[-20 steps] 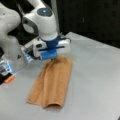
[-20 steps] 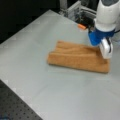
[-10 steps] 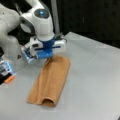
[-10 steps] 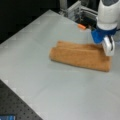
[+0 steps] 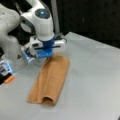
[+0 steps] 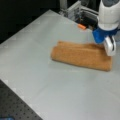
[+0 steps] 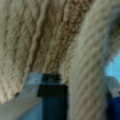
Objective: Folding a towel twice
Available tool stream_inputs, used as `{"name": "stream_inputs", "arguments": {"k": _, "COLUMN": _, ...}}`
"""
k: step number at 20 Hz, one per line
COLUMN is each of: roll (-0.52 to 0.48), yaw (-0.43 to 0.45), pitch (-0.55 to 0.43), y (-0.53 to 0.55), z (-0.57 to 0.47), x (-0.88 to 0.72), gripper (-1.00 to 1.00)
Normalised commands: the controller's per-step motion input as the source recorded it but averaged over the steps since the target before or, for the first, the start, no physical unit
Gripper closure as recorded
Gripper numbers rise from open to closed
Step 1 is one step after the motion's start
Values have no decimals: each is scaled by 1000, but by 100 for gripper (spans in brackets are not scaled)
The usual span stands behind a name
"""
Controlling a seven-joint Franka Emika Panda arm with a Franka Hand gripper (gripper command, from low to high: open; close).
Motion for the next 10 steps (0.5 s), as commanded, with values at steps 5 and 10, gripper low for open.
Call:
{"name": "stream_inputs", "arguments": {"k": 5, "roll": 132, "yaw": 4, "pitch": -390, "y": -4, "z": -364, "x": -411, "gripper": -100}}
{"name": "stream_inputs", "arguments": {"k": 10, "roll": 143, "yaw": -6, "pitch": -368, "y": -70, "z": -305, "x": -481, "gripper": -100}}
